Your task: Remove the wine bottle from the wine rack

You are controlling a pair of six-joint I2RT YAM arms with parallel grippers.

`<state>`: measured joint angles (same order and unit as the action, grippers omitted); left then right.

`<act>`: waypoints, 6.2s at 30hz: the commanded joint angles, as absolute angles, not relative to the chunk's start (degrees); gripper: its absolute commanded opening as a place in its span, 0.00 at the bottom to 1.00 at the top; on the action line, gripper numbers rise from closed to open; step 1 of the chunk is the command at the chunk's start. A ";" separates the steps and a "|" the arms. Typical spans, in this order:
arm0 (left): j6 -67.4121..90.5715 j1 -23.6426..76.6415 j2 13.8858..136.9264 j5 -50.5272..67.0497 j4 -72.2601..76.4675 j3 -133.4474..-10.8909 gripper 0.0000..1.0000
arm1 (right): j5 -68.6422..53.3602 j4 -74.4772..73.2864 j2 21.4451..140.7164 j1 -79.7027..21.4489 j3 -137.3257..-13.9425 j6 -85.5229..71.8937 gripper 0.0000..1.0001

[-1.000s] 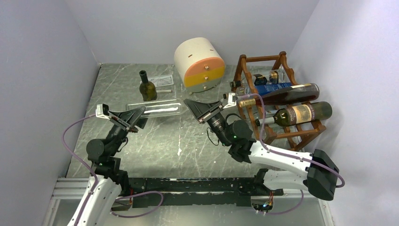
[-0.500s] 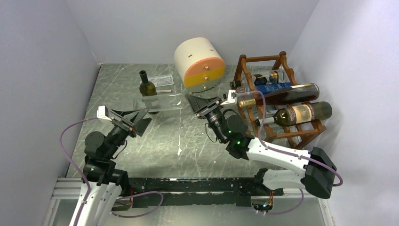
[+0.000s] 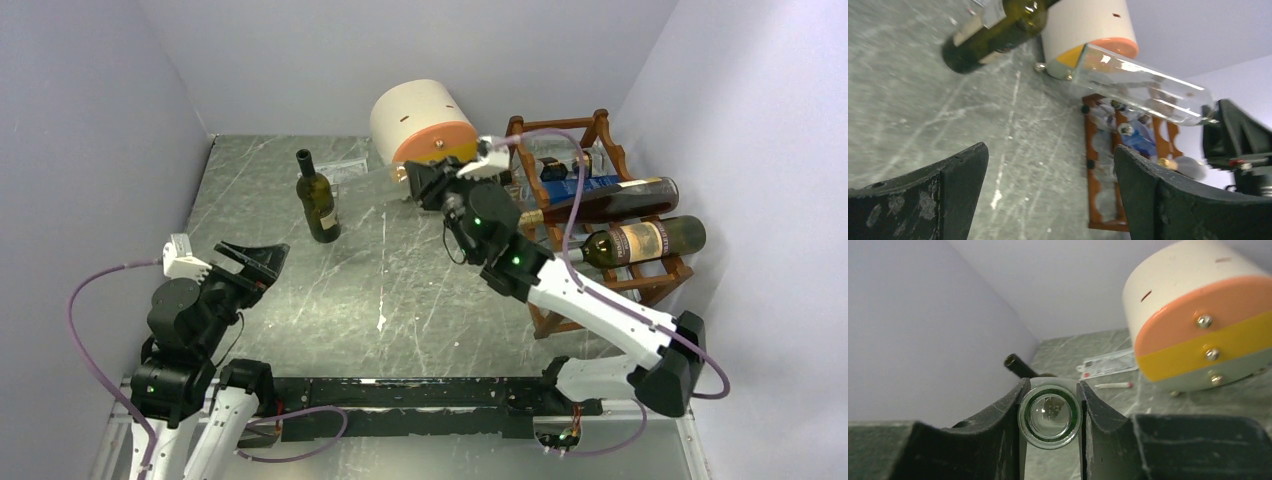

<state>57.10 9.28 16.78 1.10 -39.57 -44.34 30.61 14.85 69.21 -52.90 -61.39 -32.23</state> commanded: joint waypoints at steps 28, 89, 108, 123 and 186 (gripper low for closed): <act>37.22 9.32 13.98 -4.70 -41.51 -45.37 0.99 | 52.83 -26.06 122.73 -56.69 -123.81 -26.43 0.00; 35.30 7.54 13.20 -0.88 -39.08 -44.17 0.99 | 43.90 -35.33 129.03 -58.93 -138.69 -24.80 0.57; 33.97 5.70 11.91 2.74 -38.25 -44.38 0.99 | 38.29 -37.49 75.24 -59.31 -89.65 -7.91 0.85; 32.87 3.61 12.64 5.92 -36.89 -43.77 0.99 | 48.44 -67.06 66.58 -56.14 -92.48 -4.51 0.93; 32.74 3.87 10.35 5.70 -36.91 -43.86 0.99 | 36.76 -36.05 68.54 -35.29 -62.61 75.81 0.73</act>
<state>33.28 4.25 10.76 4.97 -38.70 -44.18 38.94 -37.60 69.63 -35.86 -63.18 70.74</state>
